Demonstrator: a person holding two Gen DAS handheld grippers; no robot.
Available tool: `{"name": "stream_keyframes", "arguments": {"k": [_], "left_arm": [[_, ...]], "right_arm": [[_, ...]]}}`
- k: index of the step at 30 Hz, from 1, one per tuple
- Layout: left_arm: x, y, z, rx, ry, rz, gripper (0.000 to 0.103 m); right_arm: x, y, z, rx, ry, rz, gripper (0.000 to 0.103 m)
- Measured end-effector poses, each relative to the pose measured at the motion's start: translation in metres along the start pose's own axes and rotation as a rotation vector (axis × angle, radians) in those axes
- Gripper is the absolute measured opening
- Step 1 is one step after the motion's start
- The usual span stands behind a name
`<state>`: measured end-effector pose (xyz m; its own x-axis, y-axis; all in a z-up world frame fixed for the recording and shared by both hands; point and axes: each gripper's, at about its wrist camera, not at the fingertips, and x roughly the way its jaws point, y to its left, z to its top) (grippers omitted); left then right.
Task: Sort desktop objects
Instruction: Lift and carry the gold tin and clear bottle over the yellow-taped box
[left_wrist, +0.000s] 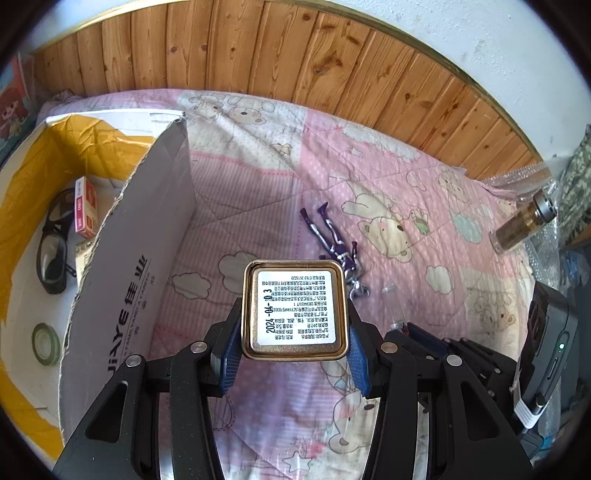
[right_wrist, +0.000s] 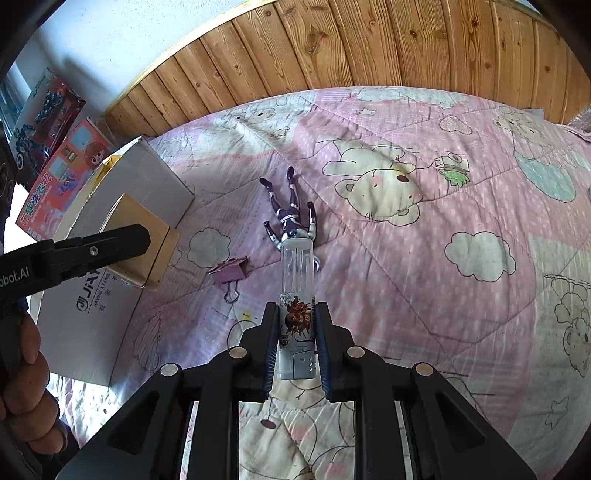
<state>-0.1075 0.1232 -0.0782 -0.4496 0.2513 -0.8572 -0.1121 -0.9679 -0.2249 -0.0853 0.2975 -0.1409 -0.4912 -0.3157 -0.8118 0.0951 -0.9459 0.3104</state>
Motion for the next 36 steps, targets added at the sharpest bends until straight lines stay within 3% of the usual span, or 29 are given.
{"name": "stream_keyframes", "arguments": {"k": [10,36], "left_arm": [[-0.032,-0.001,-0.032,0.038,-0.025,0.057,0.050],[-0.097,0.014,-0.083,0.031,-0.067,0.069,0.050]], "right_arm": [[-0.014,0.020,-0.020,-0.017,0.000,0.026,0.021],[-0.041,0.069,-0.078,-0.023,-0.026,0.086,0.021]]}}
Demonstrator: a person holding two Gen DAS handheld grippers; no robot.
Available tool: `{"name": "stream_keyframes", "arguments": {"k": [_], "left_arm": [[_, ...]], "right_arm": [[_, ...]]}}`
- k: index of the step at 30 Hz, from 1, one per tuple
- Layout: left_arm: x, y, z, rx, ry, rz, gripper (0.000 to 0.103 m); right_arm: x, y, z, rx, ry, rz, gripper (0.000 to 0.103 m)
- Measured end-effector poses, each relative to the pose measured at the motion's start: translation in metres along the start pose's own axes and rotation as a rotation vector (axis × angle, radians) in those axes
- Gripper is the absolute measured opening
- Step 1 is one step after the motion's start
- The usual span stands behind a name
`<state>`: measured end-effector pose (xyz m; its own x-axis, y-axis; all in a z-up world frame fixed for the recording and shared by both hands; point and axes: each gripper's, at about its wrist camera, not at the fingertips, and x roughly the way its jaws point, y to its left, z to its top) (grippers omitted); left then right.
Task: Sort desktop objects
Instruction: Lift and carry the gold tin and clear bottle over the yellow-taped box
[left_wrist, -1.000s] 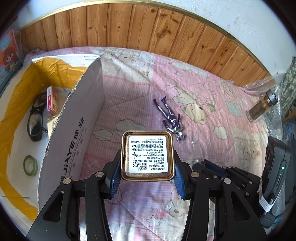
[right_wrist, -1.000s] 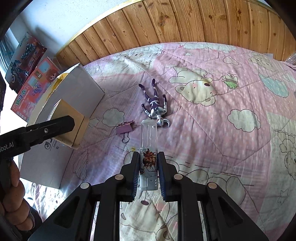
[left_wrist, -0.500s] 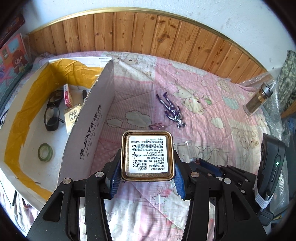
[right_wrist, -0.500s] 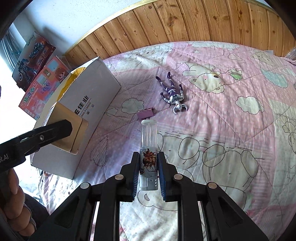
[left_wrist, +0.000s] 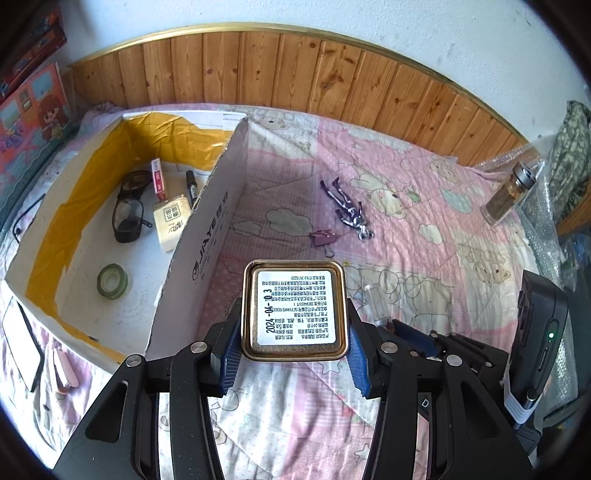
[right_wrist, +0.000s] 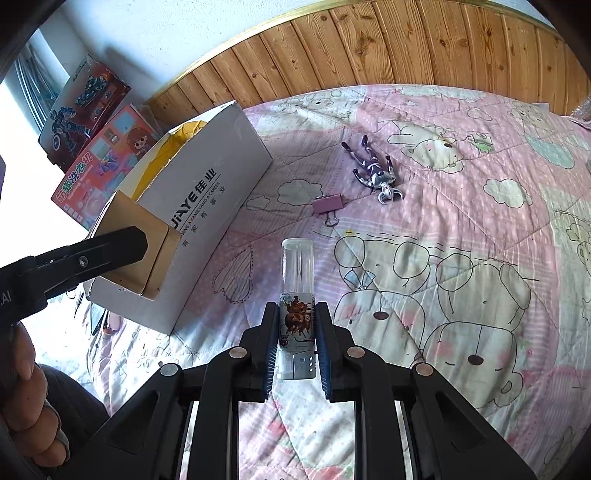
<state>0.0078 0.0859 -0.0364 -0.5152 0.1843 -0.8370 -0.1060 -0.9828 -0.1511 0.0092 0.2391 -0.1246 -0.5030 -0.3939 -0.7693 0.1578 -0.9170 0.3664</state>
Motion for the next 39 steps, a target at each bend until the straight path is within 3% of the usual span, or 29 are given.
{"name": "stream_keyframes", "arguments": {"k": [22,39], "left_arm": [[-0.038,0.022,-0.025,-0.030,-0.043,-0.044,0.050],[-0.068,0.073,-0.024,-0.096,-0.093,-0.069,0.050]], "right_arm": [[-0.032,0.056,-0.029,-0.085,-0.036,0.026,0.021],[-0.047,0.111,-0.030,-0.156,-0.050,0.063,0.021]]}}
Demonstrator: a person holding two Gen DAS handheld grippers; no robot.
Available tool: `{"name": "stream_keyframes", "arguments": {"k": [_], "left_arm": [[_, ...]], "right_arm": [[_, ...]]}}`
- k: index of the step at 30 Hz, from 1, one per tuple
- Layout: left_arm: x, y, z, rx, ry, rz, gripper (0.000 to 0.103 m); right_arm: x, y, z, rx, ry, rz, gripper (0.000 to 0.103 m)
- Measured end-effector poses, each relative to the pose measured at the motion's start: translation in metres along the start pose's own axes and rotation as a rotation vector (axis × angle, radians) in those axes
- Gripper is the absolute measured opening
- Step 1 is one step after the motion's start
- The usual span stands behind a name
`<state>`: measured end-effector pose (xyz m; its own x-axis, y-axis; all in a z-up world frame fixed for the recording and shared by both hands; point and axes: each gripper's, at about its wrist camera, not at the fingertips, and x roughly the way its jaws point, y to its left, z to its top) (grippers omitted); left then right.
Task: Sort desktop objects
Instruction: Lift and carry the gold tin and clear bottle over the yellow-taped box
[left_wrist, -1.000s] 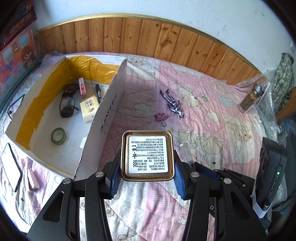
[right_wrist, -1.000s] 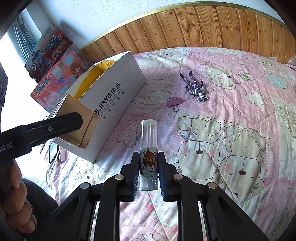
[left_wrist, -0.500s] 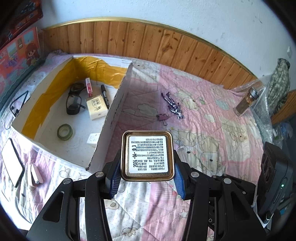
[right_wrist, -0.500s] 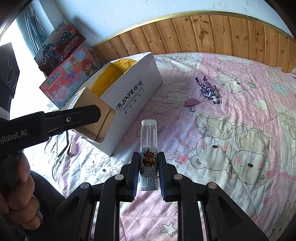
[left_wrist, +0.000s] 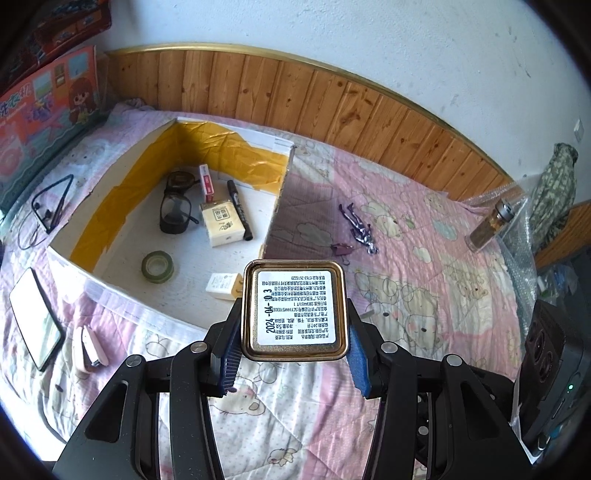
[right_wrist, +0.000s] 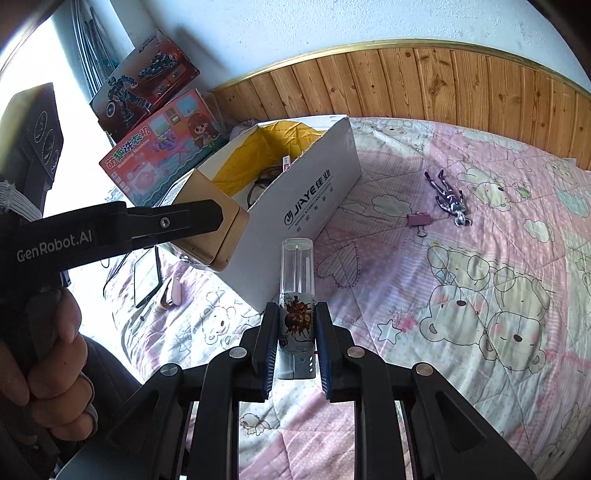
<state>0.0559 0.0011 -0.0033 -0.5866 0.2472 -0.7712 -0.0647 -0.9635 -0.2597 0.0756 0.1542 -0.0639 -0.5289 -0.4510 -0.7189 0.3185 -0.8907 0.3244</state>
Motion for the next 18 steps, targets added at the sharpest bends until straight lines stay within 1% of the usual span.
{"name": "stream_keyframes", "arguments": {"k": [8,18], "left_arm": [[-0.012,0.025,0.014,-0.025,-0.026,-0.003,0.050],[-0.009,0.059,0.034,-0.056,-0.036,0.020,0.050]], "right_arm": [[-0.003,0.023,0.012,-0.029,-0.015,0.029,0.021],[0.003,0.047,0.031,-0.071,-0.019,0.048,0.021]]}}
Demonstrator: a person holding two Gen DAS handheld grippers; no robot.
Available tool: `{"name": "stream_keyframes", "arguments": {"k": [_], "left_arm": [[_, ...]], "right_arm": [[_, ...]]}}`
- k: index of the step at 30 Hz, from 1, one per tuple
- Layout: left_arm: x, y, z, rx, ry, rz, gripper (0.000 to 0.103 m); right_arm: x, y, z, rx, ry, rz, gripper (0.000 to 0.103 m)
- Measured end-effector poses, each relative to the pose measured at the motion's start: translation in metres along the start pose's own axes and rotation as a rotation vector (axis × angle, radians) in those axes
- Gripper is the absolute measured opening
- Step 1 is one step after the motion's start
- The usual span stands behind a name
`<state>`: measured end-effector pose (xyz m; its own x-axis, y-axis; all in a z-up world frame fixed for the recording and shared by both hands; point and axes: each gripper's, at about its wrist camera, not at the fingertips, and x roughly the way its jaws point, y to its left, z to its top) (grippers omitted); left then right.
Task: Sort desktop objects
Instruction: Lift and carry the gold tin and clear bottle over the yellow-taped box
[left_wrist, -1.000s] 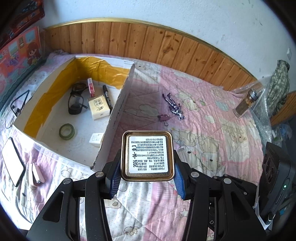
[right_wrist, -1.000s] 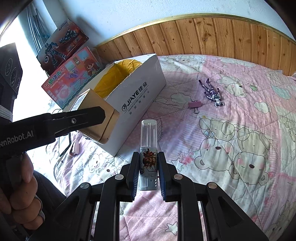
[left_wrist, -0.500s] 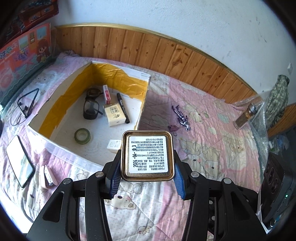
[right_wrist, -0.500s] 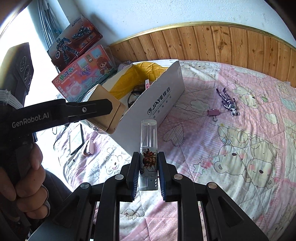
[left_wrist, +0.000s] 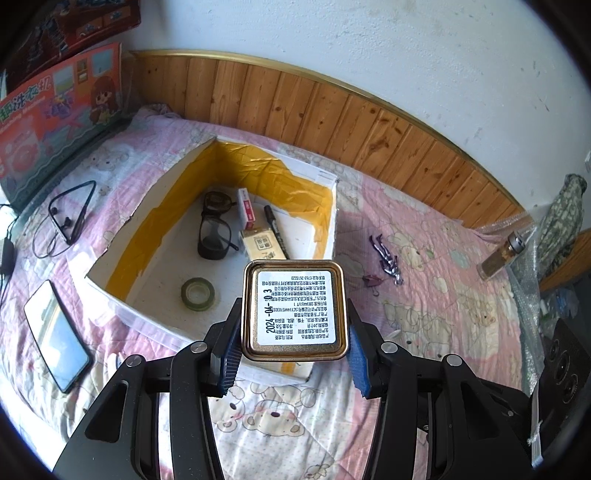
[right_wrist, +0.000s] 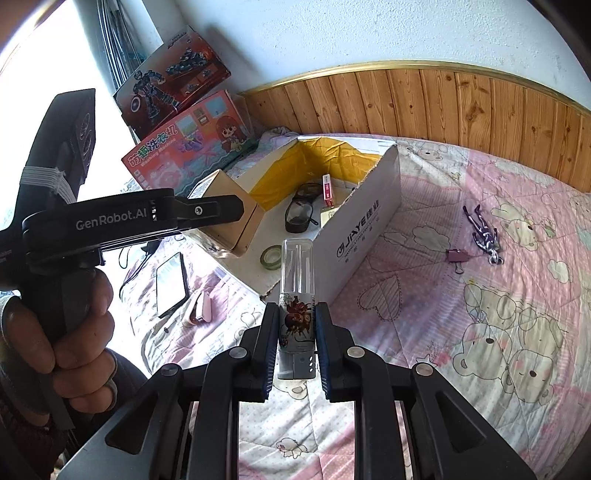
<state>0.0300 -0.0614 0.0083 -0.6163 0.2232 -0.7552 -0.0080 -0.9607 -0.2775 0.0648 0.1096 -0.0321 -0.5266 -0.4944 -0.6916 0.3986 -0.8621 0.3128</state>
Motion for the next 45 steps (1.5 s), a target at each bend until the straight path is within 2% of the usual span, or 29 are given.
{"name": "stream_keyframes", "arguments": {"k": [14,29,35,41,45], "left_arm": [[0.022,0.036,0.047,-0.033,-0.015,0.039,0.050],[0.076,0.079,0.073,-0.062,0.040,0.115,0.050],[0.094,0.094,0.075,-0.034,0.074,0.159,0.050],[0.111,0.100,0.075,0.042,0.109,0.224,0.050],[0.119,0.104,0.073,0.076,0.137,0.241,0.050]], "right_arm": [[0.025,0.015,0.036,-0.050,0.008,0.021,0.021],[0.072,0.031,0.068,-0.096,0.051,0.036,0.020],[0.096,0.033,0.078,-0.105,0.086,0.038,0.020],[0.123,0.036,0.085,-0.113,0.136,0.040,0.021],[0.141,0.038,0.090,-0.127,0.175,0.029,0.021]]}}
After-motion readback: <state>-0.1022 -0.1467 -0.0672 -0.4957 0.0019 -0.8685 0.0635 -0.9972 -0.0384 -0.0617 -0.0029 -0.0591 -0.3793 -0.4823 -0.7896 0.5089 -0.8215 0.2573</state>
